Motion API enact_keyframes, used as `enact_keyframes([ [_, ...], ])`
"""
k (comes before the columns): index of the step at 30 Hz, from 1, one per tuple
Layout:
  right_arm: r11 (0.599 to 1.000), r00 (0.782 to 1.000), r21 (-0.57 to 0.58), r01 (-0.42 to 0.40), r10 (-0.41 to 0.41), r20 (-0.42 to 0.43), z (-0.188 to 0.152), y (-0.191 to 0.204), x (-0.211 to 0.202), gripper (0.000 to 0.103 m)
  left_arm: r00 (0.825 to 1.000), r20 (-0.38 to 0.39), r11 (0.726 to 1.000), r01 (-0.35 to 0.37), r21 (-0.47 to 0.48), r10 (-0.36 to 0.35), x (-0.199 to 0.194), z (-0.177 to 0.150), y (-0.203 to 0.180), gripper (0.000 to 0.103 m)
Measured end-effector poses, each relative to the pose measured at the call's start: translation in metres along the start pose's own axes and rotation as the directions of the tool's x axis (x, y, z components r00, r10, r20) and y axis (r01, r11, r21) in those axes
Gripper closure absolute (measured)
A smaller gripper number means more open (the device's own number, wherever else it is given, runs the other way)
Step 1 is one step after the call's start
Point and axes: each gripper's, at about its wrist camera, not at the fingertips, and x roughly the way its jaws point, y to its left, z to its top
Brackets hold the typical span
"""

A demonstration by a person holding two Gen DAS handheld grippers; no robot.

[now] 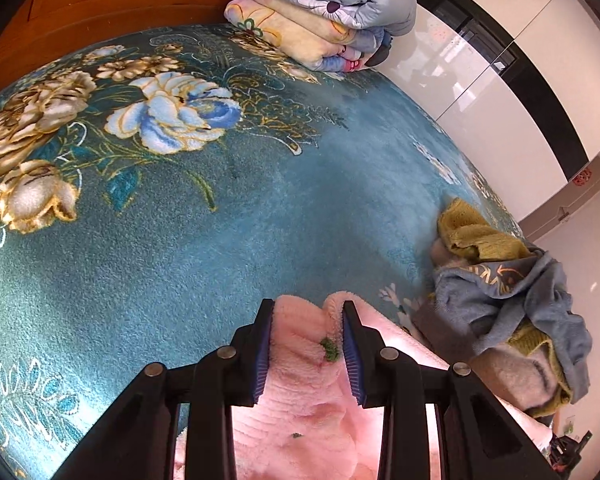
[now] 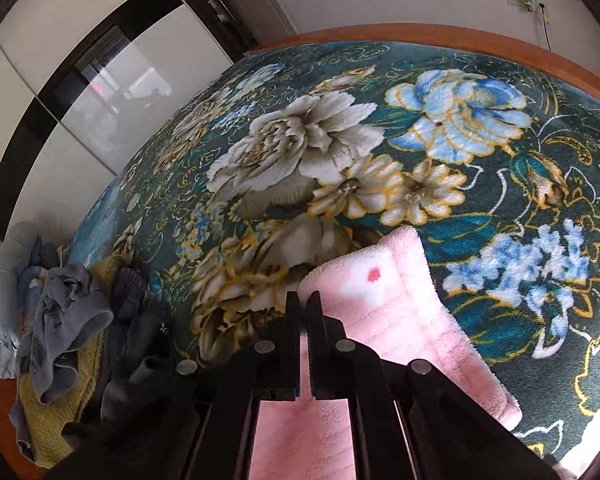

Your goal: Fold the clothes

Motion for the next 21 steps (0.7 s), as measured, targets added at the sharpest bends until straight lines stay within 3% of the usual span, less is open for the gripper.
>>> enact_keyframes([
  [3,1.000,1.000,-0.018,0.003,-0.003,-0.006,-0.001,0.001,-0.001,0.097,1.000,-0.017,1.000,0.019,0.005,-0.019,-0.001,-0.005,-0.002,0.066],
  [5,1.000,1.000,-0.025,0.005,-0.005,-0.007,-0.001,0.002,-0.005,0.097,0.997,-0.039,0.997,0.058,-0.041,-0.060,-0.006,-0.006,0.002,0.057],
  [6,1.000,1.000,-0.023,0.005,-0.005,-0.002,0.000,0.001,-0.010,0.086,0.995,-0.048,0.993,0.083,-0.078,-0.087,-0.011,-0.008,0.005,0.054],
  [7,1.000,1.000,-0.017,0.000,0.000,0.001,0.000,0.001,-0.017,0.068,0.992,-0.056,0.988,0.107,-0.116,-0.114,-0.016,-0.009,0.009,0.048],
  [8,1.000,1.000,-0.011,-0.017,0.017,0.002,0.000,0.000,-0.026,0.062,0.989,-0.051,0.983,0.130,-0.130,-0.138,-0.027,-0.011,0.012,0.046],
  [10,0.998,0.998,-0.010,-0.054,0.054,0.009,-0.002,-0.003,-0.050,0.060,0.982,-0.038,0.971,0.177,-0.158,-0.185,-0.050,-0.015,0.018,0.045],
  [13,0.991,0.990,-0.036,-0.132,0.133,0.039,-0.013,-0.009,-0.099,0.060,0.975,0.008,0.969,0.220,-0.113,-0.221,-0.102,-0.029,0.030,0.037],
  [16,0.978,0.980,-0.078,-0.191,0.194,0.033,-0.040,-0.026,-0.143,0.060,0.989,0.033,0.989,0.146,-0.033,-0.145,-0.146,-0.062,0.051,0.033],
  [21,0.970,0.970,-0.039,-0.241,0.239,-0.041,-0.101,-0.087,-0.192,0.058,0.997,-0.015,0.996,0.072,-0.050,-0.073,-0.170,-0.130,0.108,0.032],
])
